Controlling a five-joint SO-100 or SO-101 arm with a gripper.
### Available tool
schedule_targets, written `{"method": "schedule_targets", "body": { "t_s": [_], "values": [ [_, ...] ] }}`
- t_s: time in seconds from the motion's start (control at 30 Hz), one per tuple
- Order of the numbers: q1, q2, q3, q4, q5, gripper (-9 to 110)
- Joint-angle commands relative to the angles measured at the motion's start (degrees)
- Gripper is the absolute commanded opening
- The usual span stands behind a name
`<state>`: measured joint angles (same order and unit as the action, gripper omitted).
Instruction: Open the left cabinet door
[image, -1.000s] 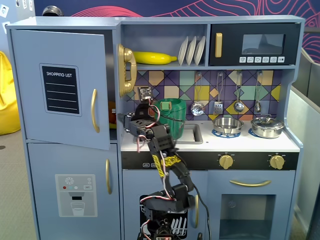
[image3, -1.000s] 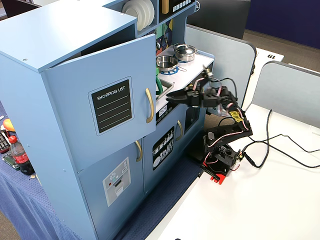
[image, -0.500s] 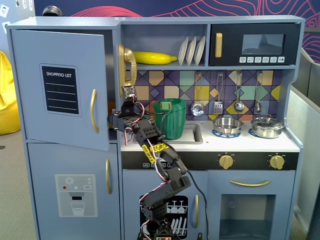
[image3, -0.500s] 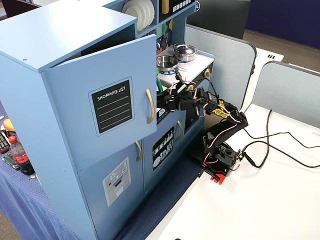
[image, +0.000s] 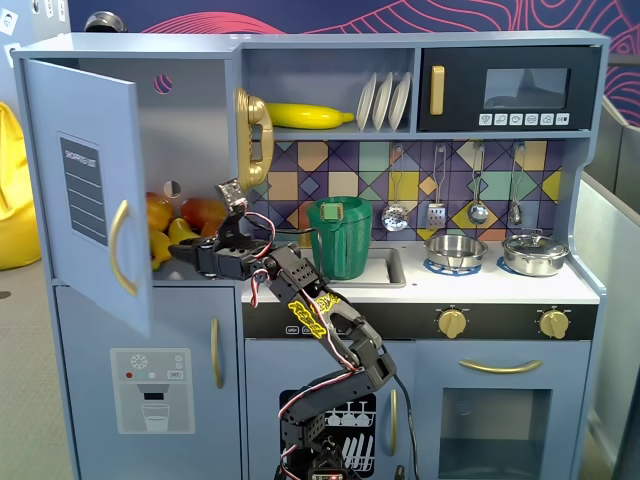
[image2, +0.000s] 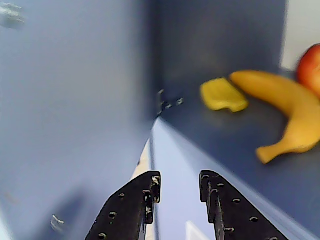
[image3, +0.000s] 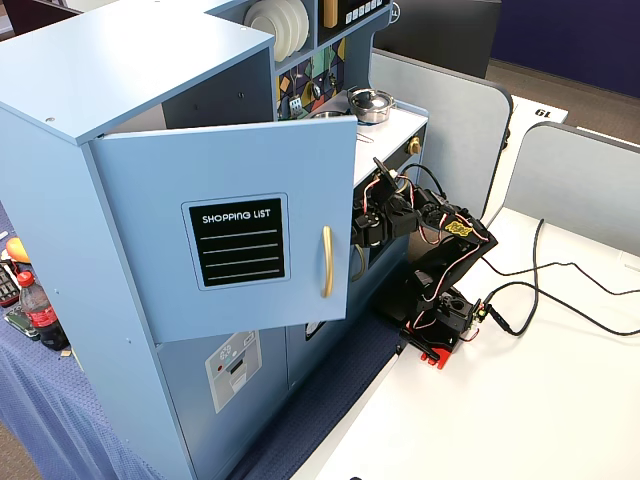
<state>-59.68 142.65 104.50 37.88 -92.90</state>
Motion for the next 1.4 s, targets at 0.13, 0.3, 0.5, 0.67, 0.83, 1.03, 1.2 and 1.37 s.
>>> {"method": "schedule_targets", "body": {
  "t_s": [0.13,0.3,0.5,0.67,0.83,1.03,1.2,1.37],
  "values": [
    [-8.26,1.05,0.97,-2.11,-1.49,0],
    [6.15,4.31,5.54,3.43,3.25,0],
    [36.56,11.69,19.86,21.8,7.47,0],
    [52.38,21.71,38.94,32.17,4.04,0],
    [59.5,35.6,56.69,41.22,7.03,0],
    [62.67,39.37,67.15,45.88,12.92,0],
    [60.91,39.46,67.24,48.25,19.34,0],
    [61.7,39.46,67.24,48.25,19.07,3]
  ]
}}
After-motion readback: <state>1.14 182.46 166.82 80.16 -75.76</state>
